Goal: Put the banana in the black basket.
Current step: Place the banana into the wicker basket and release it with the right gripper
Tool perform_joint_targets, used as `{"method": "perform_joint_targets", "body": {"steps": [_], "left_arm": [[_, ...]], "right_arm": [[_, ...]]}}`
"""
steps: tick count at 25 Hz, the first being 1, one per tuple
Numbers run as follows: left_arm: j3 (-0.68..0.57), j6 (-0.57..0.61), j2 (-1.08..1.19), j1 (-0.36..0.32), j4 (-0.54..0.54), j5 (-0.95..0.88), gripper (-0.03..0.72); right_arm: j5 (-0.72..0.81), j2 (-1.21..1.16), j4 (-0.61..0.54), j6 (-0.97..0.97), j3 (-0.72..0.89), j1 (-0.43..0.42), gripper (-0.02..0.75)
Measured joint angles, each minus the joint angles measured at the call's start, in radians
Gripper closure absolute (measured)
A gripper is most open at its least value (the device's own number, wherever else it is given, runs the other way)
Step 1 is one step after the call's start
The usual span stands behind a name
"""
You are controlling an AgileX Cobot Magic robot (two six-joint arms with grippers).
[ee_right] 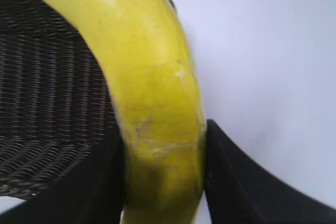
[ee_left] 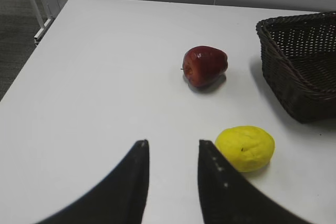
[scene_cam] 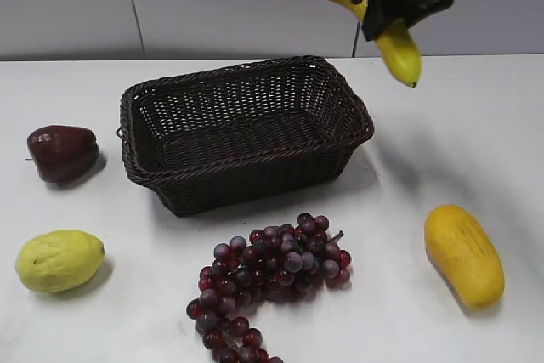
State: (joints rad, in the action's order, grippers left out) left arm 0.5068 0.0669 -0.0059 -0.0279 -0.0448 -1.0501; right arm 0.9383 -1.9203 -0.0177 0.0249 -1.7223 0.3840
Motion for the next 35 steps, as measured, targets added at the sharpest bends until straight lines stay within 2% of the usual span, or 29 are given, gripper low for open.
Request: {"method": "perform_joint_targets", "body": {"steps": [7, 14, 15, 18, 20, 27, 35], "left_arm": [[0.0, -0.002, 0.0, 0.0, 0.0, 0.0, 0.454], [0.0, 0.0, 0.0, 0.0, 0.0, 0.0, 0.454], [0.0, -0.002, 0.0, 0.0, 0.0, 0.0, 0.454], [0.0, 0.0, 0.0, 0.0, 0.0, 0.0, 0.454], [0.0, -0.002, 0.0, 0.0, 0.0, 0.0, 0.454], [0.0, -0.001, 0.0, 0.0, 0.0, 0.0, 0.454], [0.0, 0.0, 0.0, 0.0, 0.0, 0.0, 0.454]], "right_arm": [[-0.103, -0.071, -0.002, 0.08, -0.001, 0.126, 0.4], [-0.128, -0.179, -0.011, 0.106, -0.001, 0.152, 0.384], [-0.128, -0.19, -0.011, 0.106, -0.001, 0.152, 0.349], [-0.131, -0.208, -0.011, 0.108, -0.001, 0.152, 0.164], [-0.132, -0.212, -0.011, 0.109, -0.001, 0.152, 0.106], [-0.083, -0.212, 0.006, 0.11, -0.049, 0.152, 0.093], [0.161, -0.176, 0.053, 0.025, -0.19, 0.113, 0.093]]}}
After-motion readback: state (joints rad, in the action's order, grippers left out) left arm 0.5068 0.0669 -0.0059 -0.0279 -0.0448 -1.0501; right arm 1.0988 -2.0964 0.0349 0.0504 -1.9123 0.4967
